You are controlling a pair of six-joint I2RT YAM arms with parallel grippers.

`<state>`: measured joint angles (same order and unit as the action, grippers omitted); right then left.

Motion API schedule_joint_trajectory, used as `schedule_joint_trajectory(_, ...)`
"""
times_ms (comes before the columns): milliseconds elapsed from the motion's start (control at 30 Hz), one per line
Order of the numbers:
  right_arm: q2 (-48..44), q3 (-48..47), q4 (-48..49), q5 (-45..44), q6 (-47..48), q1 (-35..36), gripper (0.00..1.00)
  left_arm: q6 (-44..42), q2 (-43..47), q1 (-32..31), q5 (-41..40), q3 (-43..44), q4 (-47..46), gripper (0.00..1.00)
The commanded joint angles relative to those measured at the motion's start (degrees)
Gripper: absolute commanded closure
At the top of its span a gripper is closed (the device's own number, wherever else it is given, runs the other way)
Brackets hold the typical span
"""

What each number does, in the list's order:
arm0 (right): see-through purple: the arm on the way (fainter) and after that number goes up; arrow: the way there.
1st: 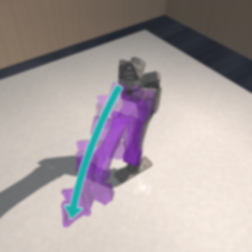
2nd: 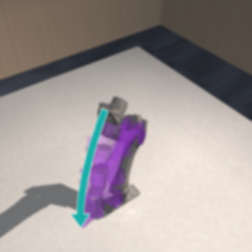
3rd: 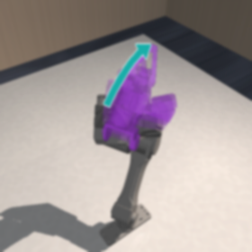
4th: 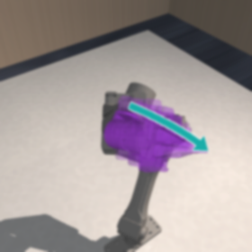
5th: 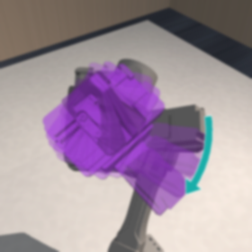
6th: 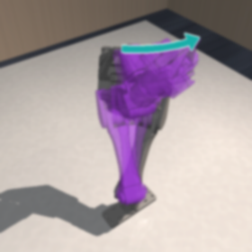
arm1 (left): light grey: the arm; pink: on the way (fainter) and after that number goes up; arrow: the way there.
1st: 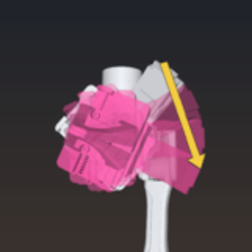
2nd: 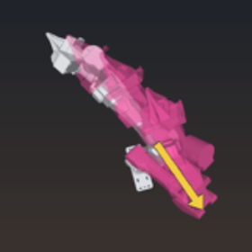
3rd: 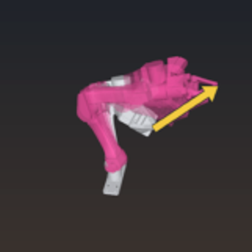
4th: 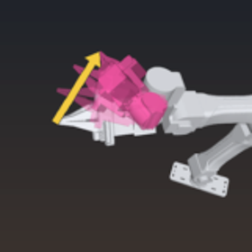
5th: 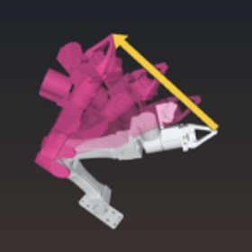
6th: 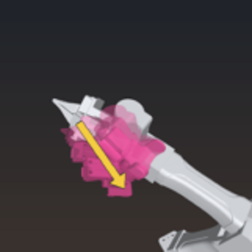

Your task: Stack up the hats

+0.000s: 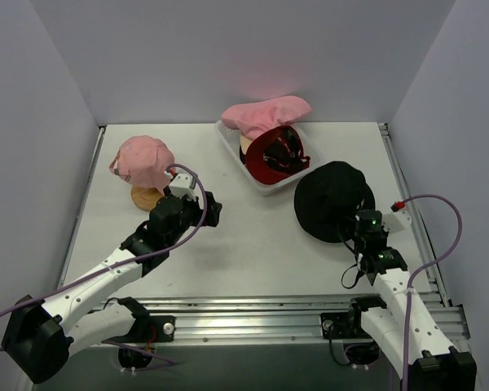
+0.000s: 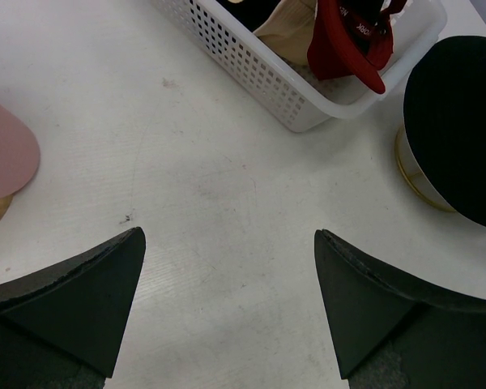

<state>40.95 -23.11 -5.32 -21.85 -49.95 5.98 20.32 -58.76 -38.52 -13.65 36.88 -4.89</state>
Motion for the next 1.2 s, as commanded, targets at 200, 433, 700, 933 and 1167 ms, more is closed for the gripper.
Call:
schedule_joint_trajectory(200,4.8,1.9,3.7,-1.1,-1.1,-0.5,0.97,-1.0,0.0,-0.1,-1.3,1.3,-0.1,0.06)
schedule_joint_trajectory(433,1.7,0.8,0.0,-1.3,-1.2,-0.5,0.71,-1.0,-0.2,-0.1,-1.2,1.4,-0.1,0.06)
schedule_joint_trajectory(700,-4.5,-2.8,-9.7,-5.8,-4.4,-0.6,0.50,-1.0,0.1,-0.1,-1.1,1.4,-0.1,0.06)
schedule_joint_trajectory(933,-7.5,-6.4,-11.8,-4.4,-3.8,-0.5,0.51,-1.0,0.5,-0.1,-1.2,1.3,0.1,0.06)
schedule_joint_trajectory(1167,-5.9,-8.3,-11.3,-7.2,-4.6,-0.5,0.51,-1.0,0.8,-0.1,-1.3,1.3,0.1,0.06)
